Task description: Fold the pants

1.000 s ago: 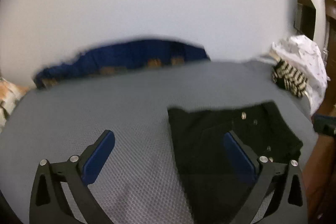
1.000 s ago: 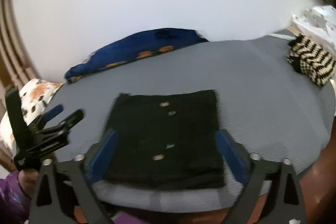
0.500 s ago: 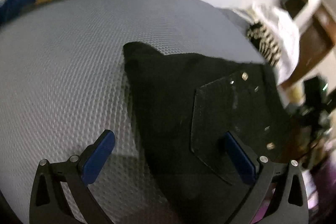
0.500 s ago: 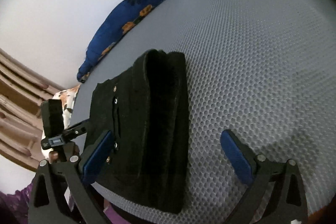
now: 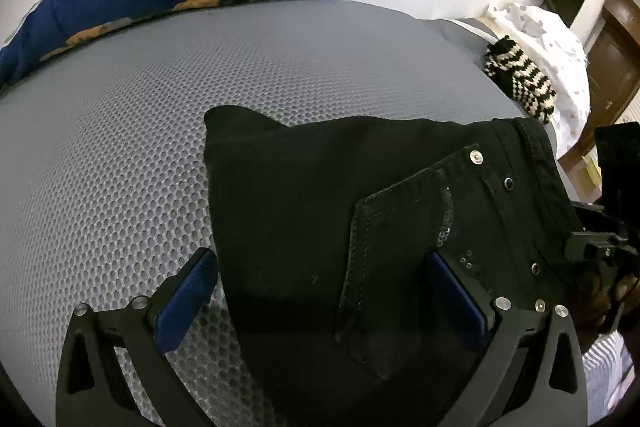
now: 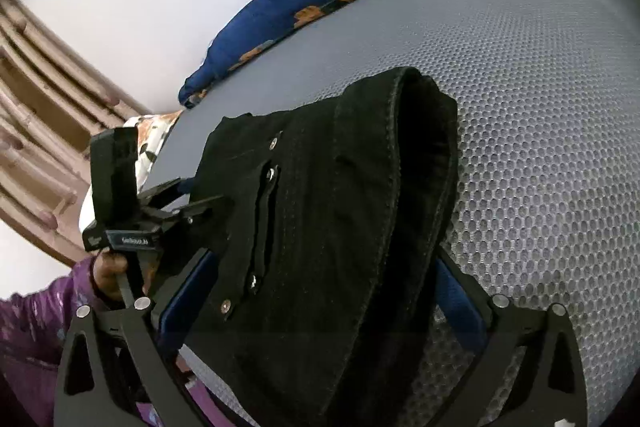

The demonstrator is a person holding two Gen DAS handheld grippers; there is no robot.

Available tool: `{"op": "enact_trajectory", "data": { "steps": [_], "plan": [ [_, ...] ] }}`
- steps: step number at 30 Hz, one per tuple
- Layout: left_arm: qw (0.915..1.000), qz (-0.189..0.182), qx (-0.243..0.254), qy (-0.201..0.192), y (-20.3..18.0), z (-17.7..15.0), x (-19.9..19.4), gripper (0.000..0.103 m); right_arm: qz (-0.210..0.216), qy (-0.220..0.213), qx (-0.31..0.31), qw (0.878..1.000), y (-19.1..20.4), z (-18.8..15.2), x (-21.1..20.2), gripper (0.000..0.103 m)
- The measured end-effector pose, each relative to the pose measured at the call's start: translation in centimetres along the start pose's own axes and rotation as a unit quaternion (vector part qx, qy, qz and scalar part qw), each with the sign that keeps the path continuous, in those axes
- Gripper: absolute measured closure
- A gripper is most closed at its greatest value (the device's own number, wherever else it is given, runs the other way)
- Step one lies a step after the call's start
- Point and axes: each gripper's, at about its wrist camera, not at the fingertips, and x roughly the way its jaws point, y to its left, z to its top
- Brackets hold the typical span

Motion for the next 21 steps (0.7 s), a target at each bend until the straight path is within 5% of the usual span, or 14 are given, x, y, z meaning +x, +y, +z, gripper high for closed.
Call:
{"op": "enact_trajectory", "data": {
  "steps": [5, 7, 16, 21],
  "plan": [
    [0.9999, 0.006, 0.011, -0.001, -0.5, 0.2, 0.2, 0.000, -0.016, -0.003, 0.012, 1.000, -1.6, -0.4, -1.1, 0.047],
    [0.9998, 0.009, 0.015, -0.003, -0.6, 0.2, 0.2, 0.000, -0.005, -0.006, 0.038, 0.999, -2.7, -0.6, -1.5, 0.052],
    [0.9995, 0.018, 0.025, -0.002, -0.9, 0.1, 0.2, 0.000, 0.006, -0.011, 0.053, 0.998, -3.1, -0.6, -1.4, 0.050],
    [0.9994, 0.017, 0.029, -0.001, -0.6, 0.0, 0.1, 0.000, 0.027, -0.003, 0.076, 0.997, -3.6, 0.0, -1.5, 0.036]
  ]
}}
